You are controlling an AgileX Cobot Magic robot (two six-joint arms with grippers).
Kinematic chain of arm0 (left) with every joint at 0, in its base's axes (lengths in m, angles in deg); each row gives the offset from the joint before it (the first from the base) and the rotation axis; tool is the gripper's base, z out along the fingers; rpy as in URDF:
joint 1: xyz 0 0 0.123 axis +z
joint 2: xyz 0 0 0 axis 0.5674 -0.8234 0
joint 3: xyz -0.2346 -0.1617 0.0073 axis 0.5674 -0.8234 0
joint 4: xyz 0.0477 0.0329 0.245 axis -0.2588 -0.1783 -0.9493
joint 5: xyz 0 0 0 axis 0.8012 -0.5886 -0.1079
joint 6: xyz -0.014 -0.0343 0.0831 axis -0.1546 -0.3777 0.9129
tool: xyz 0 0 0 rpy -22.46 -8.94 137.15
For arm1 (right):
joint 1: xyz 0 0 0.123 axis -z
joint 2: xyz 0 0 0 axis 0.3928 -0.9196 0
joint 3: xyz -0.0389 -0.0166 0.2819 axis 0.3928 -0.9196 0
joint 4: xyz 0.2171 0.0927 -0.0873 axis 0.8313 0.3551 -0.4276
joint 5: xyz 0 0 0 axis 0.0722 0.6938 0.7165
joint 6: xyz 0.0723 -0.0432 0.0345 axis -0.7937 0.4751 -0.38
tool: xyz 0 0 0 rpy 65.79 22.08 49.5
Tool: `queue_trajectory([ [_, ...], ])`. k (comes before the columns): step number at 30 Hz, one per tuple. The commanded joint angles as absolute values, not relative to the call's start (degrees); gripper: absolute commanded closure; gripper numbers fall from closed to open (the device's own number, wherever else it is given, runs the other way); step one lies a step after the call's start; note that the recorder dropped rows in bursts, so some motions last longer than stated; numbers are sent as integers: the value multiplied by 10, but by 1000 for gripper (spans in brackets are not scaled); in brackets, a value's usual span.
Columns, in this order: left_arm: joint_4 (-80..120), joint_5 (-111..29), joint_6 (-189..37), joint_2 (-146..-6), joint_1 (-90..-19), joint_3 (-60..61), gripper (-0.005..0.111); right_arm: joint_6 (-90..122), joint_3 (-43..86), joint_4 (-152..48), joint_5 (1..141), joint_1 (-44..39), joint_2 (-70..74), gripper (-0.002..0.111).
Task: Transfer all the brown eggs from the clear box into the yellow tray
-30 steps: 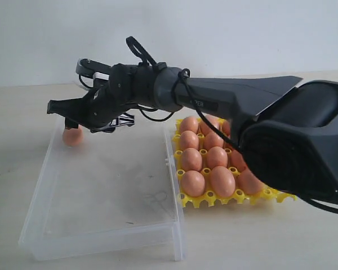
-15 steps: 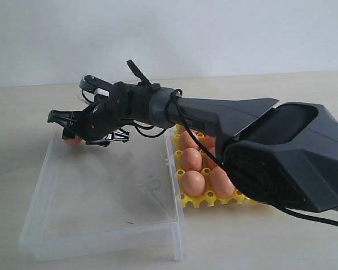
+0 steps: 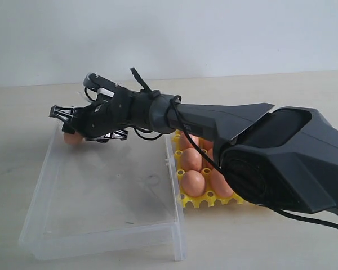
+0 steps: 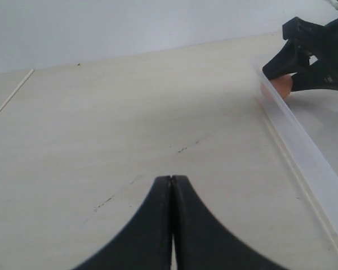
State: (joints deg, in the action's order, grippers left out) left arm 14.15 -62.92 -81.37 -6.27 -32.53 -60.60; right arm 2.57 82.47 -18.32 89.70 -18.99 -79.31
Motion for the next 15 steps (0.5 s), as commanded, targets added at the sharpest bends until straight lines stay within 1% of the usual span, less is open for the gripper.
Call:
queue_trajectory([
  [1,143,-624,-817,-63,-329,-604,107,32,828,-179,866,-182,-796,55],
  [2,143,-624,-817,-63,-329,-604,107,33,828,-173,866,-182,-800,56],
  [5,143,-624,-817,-63,-329,-604,107,34,828,-159,875,-182,-810,70],
  [6,143,-624,-817,-63,-329,-604,107,34,829,-158,880,-182,-813,79],
  [8,143,-624,-817,-63,-329,-604,107,37,829,-151,883,-182,-816,91],
  [11,143,-624,-817,-63,-329,-604,107,37,829,-144,887,-182,-817,108],
  [15,143,-624,-817,-63,-329,-604,107,50,833,-144,906,-182,-817,108],
])
